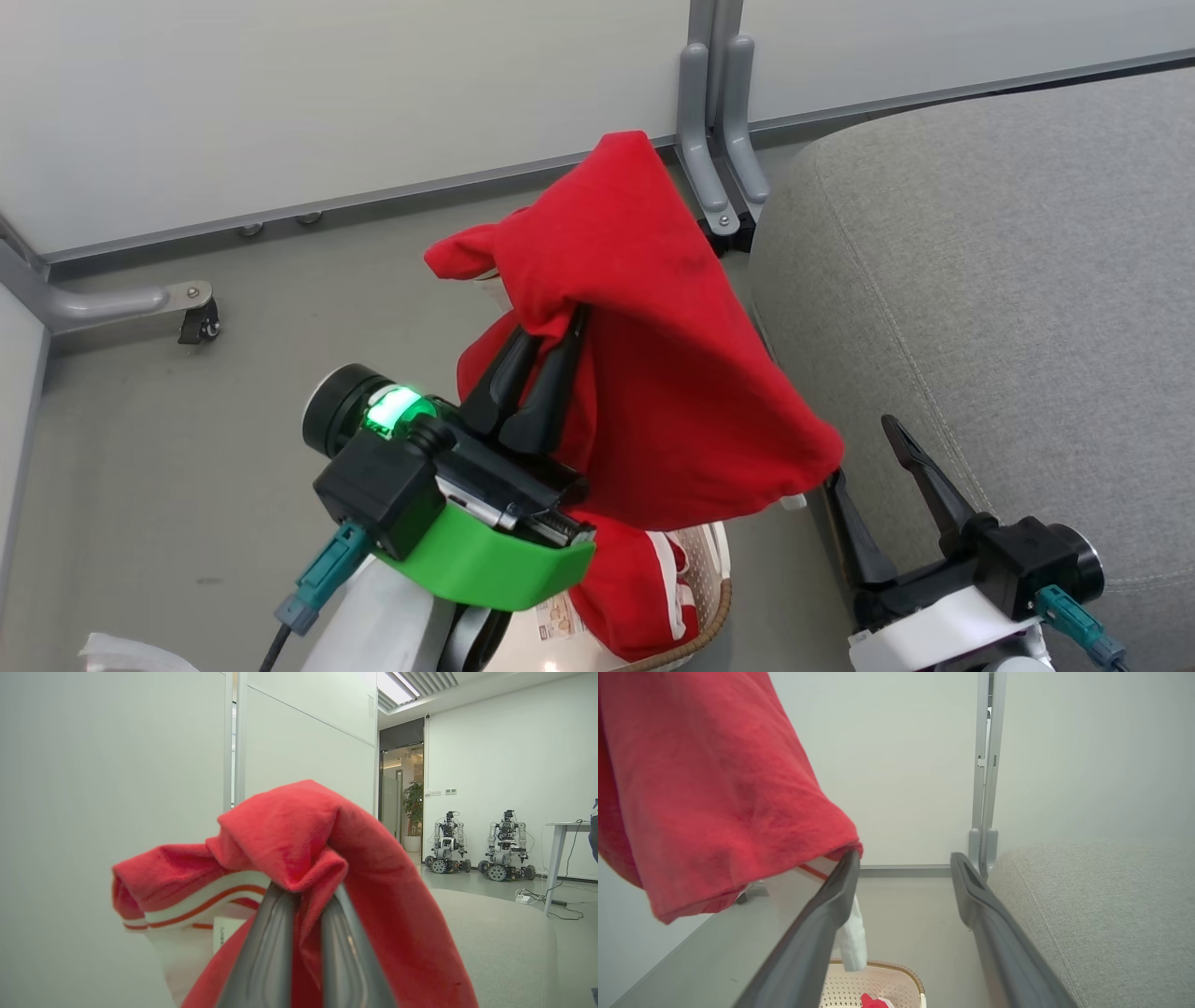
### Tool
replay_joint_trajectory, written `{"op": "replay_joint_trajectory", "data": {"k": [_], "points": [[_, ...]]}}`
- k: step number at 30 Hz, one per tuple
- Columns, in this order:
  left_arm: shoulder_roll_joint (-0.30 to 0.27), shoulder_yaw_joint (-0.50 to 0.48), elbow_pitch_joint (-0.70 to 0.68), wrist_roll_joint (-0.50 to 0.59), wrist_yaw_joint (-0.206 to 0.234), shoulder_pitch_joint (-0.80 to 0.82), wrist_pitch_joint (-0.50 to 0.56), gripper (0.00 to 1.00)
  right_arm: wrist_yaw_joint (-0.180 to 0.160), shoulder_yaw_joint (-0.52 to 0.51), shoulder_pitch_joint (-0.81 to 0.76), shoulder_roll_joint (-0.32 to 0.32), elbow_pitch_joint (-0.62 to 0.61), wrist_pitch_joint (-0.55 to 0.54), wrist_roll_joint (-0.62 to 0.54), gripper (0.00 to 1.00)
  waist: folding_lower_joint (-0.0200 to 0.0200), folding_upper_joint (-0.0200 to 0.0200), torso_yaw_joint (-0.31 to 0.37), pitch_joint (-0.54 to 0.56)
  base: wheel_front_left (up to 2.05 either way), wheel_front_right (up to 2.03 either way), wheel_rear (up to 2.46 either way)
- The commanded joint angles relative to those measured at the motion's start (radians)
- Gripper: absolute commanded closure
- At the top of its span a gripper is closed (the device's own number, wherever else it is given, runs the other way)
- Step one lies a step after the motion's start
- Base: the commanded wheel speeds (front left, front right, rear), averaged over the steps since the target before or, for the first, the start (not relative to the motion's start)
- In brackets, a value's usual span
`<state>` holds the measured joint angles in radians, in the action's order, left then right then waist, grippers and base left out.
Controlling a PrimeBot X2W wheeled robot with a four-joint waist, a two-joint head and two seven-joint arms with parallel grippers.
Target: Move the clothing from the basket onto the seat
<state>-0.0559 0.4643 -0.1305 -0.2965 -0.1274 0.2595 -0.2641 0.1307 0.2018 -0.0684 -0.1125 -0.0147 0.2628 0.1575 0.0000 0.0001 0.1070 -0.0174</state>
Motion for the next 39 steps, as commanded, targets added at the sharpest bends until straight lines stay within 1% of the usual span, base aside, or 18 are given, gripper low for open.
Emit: {"op": "replay_joint_trajectory", "data": {"k": [1, 16, 19, 24, 30, 34, 39], "points": [[0.0, 0.004, 0.0, 0.004, -0.004, -0.013, -0.001, 1.0, 0.0, 0.002, -0.009, -0.005, 0.0, 0.003, 0.003, 0.0, 0.0, -0.0001, 0.0, 0.0, 0.0, 0.0, 0.0], [-0.008, -0.017, 0.026, 0.018, -0.004, -0.015, -0.001, 1.0, 0.0, -0.009, -0.017, -0.007, 0.009, 0.003, 0.002, 0.0, 0.0, -0.0001, 0.013, -0.002, 0.0, 0.0, 0.0], [-0.011, -0.03, 0.031, 0.026, -0.004, -0.016, -0.001, 1.0, 0.0, -0.007, -0.024, -0.023, -0.006, 0.003, 0.005, 0.0, 0.0, -0.0001, 0.02, -0.007, 0.0, 0.0, 0.0], [-0.014, -0.035, 0.041, 0.034, -0.004, -0.003, -0.001, 1.0, 0.0, 0.037, -0.031, -0.077, -0.063, 0.003, 0.027, 0.0, 0.0, -0.0001, 0.028, -0.014, 0.0, 0.0, 0.0], [-0.017, -0.021, 0.053, 0.03, -0.004, 0.015, -0.001, 1.0, 0.0, 0.186, 0.009, -0.187, -0.167, 0.003, 0.063, 0.0, 0.0, -0.0001, 0.032, -0.022, 0.0, 0.0, 0.0], [-0.017, -0.002, 0.054, 0.025, -0.004, 0.026, -0.001, 1.0, 0.0, 0.228, 0.046, -0.223, -0.175, 0.003, 0.062, 0.0, 0.0, -0.0001, 0.025, -0.023, 0.0, 0.0, 0.0], [-0.024, 0.045, 0.052, 0.019, -0.004, 0.041, -0.001, 1.0, 0.0, 0.259, 0.097, -0.262, -0.139, 0.003, 0.055, 0.0, 0.0, -0.0001, 0.006, -0.024, 0.0, 0.0, 0.0]]}}
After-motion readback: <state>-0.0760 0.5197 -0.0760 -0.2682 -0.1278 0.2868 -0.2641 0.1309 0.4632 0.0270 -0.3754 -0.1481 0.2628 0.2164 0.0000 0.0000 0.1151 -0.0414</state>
